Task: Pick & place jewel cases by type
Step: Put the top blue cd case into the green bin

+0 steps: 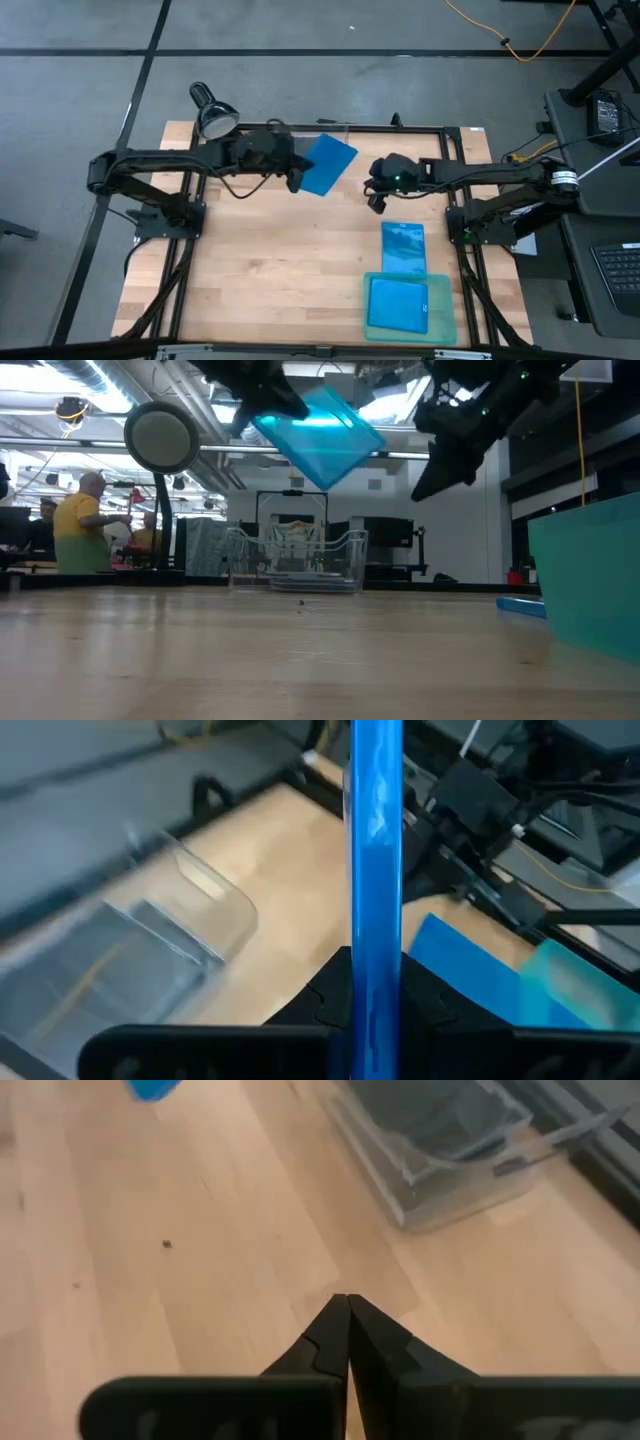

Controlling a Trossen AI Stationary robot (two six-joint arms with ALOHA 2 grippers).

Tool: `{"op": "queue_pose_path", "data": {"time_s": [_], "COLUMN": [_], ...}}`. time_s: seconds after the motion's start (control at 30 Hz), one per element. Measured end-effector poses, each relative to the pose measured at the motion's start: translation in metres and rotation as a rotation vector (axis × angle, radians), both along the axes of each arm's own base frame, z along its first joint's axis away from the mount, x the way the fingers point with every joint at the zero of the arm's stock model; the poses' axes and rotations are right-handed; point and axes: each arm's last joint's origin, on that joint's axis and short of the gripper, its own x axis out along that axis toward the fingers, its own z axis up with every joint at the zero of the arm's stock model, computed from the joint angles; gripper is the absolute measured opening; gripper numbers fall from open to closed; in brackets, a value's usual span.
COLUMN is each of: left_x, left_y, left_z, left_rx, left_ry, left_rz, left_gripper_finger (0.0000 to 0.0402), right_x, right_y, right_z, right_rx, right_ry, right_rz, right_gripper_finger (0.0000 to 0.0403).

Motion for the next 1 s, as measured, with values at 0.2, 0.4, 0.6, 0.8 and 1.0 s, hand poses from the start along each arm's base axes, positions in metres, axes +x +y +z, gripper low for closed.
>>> {"op": "queue_pose_path", "data": {"time_s": [0.2, 0.4, 0.6, 0.8, 1.0], "left_x": [-0.022, -0.045, -0.063, -0.075, -0.080], "left_y": [-0.002, -0.006, -0.014, -0.030, -0.046], "left_z": [0.024, 0.048, 0.070, 0.087, 0.102], "left_rx": [0.165, 0.326, 0.499, 0.684, 0.848], "left_ry": [-0.042, -0.103, -0.185, -0.262, -0.301], "left_rz": [0.026, 0.041, 0.002, -0.085, -0.185], "left_gripper_finger": [0.0024, 0.0024, 0.0024, 0.0024, 0.0024], "right_x": [-0.008, -0.011, -0.012, -0.012, -0.012], "right_y": [0.000, -0.005, -0.009, -0.009, -0.009], "right_z": [0.014, 0.016, 0.017, 0.017, 0.017], "right_rx": [-0.009, 0.008, 0.024, 0.024, 0.024], "right_ry": [-0.064, -0.081, -0.085, -0.087, -0.087], "right_rz": [-0.005, -0.045, -0.042, -0.042, -0.043], "right_gripper_finger": [0.0012, 0.0012, 0.0012, 0.0012, 0.0012]}}
